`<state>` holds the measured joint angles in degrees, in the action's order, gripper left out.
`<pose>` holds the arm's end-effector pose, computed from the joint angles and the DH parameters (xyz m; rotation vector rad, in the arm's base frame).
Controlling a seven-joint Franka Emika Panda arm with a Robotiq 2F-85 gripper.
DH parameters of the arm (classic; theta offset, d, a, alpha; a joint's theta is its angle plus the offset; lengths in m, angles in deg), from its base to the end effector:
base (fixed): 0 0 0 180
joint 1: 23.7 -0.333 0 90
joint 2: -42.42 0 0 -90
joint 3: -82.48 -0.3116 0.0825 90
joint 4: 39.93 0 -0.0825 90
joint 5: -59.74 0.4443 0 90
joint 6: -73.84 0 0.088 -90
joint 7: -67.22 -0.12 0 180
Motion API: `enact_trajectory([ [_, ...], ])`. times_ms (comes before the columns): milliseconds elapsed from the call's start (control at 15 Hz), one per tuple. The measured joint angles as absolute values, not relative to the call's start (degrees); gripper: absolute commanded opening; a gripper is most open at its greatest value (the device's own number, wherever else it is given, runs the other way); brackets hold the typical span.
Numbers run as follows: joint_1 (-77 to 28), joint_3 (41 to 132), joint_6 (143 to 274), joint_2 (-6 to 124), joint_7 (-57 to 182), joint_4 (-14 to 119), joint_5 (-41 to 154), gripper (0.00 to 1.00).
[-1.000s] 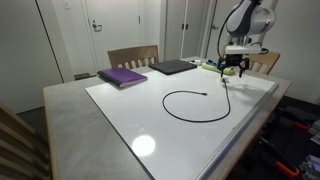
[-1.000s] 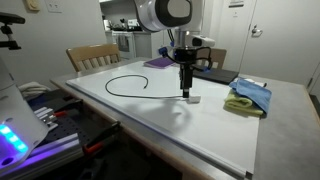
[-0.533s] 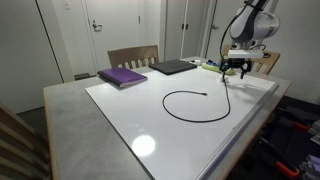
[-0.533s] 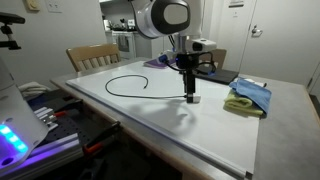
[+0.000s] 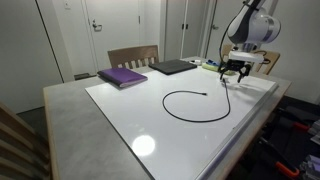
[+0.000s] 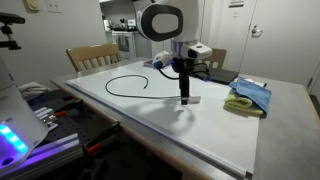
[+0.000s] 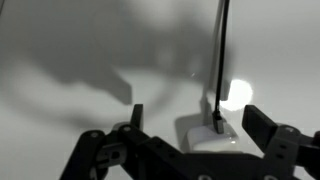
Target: Bring the ends of the charger to the center
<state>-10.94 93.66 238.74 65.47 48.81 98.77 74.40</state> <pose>0.4563 -0.2300 0.0810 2.7765 -1.4567 0.1105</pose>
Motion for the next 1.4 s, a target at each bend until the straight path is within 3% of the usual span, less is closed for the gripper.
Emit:
enact_trajectory([
  [1067,-13.62,92.69,241.08,69.23,48.96,91.88,75.99,1.00],
  [1400,-17.30,97.86,237.58,70.63,44.95,89.99,72.05,1.00],
])
